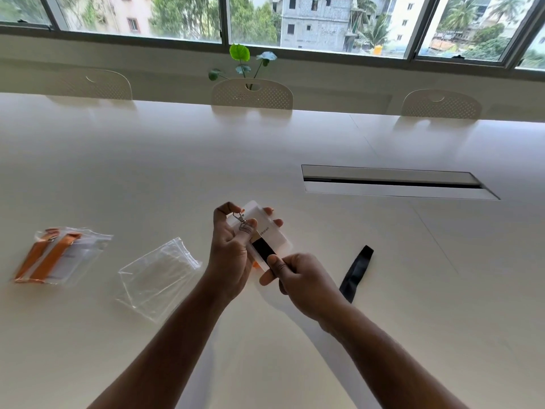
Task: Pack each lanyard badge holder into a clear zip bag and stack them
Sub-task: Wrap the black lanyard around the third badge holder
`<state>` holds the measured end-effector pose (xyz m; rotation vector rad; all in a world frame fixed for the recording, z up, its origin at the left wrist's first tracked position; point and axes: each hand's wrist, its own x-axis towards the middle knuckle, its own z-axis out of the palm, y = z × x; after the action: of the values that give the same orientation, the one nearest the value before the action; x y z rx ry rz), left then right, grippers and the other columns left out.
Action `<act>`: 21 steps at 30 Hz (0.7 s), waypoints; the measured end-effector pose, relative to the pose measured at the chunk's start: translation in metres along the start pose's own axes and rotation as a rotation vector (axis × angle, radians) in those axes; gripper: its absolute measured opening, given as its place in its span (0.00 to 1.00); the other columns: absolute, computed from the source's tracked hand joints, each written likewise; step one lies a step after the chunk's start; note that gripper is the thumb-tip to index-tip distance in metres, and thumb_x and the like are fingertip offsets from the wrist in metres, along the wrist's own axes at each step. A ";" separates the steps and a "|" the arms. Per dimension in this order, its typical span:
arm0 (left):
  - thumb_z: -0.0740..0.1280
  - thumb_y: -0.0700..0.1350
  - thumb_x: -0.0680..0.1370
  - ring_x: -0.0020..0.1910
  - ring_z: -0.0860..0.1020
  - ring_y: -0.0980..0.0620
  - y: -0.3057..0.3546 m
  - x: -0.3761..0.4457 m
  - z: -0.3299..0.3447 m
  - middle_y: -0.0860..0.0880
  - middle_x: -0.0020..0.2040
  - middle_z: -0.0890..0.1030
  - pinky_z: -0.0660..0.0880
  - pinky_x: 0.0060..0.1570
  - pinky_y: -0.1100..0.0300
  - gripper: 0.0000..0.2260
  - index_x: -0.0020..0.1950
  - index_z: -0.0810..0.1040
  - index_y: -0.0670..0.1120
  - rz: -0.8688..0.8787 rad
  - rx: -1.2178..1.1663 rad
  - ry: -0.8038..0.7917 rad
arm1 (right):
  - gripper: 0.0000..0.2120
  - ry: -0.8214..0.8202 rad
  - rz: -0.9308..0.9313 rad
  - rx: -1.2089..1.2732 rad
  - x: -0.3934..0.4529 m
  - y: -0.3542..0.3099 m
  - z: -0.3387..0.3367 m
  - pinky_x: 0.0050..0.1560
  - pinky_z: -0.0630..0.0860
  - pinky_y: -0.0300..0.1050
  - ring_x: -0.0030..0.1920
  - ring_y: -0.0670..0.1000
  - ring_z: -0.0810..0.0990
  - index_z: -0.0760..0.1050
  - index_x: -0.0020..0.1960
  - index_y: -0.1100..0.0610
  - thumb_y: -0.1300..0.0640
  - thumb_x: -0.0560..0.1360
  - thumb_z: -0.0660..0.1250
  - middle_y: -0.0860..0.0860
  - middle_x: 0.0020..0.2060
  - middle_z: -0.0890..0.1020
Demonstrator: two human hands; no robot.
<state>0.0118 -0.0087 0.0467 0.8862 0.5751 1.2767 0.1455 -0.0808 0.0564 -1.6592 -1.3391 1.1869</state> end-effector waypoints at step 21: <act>0.51 0.54 0.84 0.68 0.74 0.55 -0.004 -0.012 -0.004 0.46 0.68 0.77 0.70 0.65 0.65 0.21 0.68 0.74 0.44 0.193 0.691 -0.257 | 0.15 -0.156 -0.331 0.487 0.003 -0.003 -0.017 0.27 0.61 0.41 0.25 0.48 0.64 0.80 0.43 0.58 0.52 0.83 0.62 0.51 0.24 0.71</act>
<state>0.0084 -0.0200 0.0395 1.6859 0.7515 1.1137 0.1608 -0.0769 0.0646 -0.9790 -1.2315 1.3271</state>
